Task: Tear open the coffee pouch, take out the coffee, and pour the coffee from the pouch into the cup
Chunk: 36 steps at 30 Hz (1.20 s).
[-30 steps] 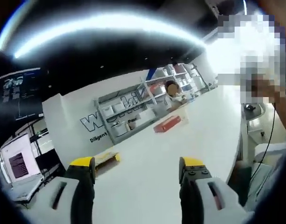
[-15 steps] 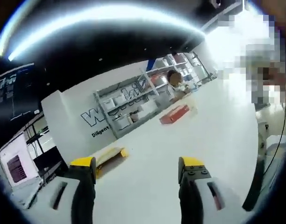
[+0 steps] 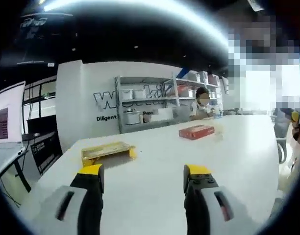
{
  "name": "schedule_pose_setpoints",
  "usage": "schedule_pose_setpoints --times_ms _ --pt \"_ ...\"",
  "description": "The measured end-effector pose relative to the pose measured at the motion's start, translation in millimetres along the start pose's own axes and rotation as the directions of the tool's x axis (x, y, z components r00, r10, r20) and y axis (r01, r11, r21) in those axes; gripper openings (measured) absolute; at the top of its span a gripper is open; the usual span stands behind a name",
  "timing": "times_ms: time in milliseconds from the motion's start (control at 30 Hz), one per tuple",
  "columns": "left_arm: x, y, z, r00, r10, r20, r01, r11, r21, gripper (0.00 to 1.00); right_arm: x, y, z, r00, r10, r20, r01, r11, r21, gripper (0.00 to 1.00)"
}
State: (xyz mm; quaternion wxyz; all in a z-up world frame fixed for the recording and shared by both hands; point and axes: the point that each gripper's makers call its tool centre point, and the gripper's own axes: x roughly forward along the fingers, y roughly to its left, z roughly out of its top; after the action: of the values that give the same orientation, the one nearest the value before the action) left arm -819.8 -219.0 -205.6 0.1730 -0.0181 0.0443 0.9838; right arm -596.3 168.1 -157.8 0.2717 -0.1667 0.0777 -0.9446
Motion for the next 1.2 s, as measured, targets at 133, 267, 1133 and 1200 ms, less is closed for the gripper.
schedule_pose_setpoints --times_ms 133,267,1133,1200 --pt "1 3.1 -9.3 1.0 -0.008 -0.017 0.008 1.0 -0.014 0.67 0 -2 0.3 1.0 -0.004 0.002 0.004 1.0 -0.003 0.65" --pt "18 13.9 -12.0 1.0 0.013 -0.013 -0.013 1.0 -0.014 0.63 0 -5 -3.0 1.0 -0.012 -0.002 0.012 1.0 0.003 0.65" --pt "112 66.3 -41.4 0.989 0.057 -0.133 -0.016 0.957 0.29 0.43 14 1 -19.3 1.0 0.012 -0.025 -0.011 1.0 0.018 0.63" --pt "117 77.1 -36.6 0.99 0.074 -0.123 -0.035 0.956 0.293 0.43 14 4 -18.8 1.0 0.02 -0.024 -0.02 1.0 0.013 0.62"
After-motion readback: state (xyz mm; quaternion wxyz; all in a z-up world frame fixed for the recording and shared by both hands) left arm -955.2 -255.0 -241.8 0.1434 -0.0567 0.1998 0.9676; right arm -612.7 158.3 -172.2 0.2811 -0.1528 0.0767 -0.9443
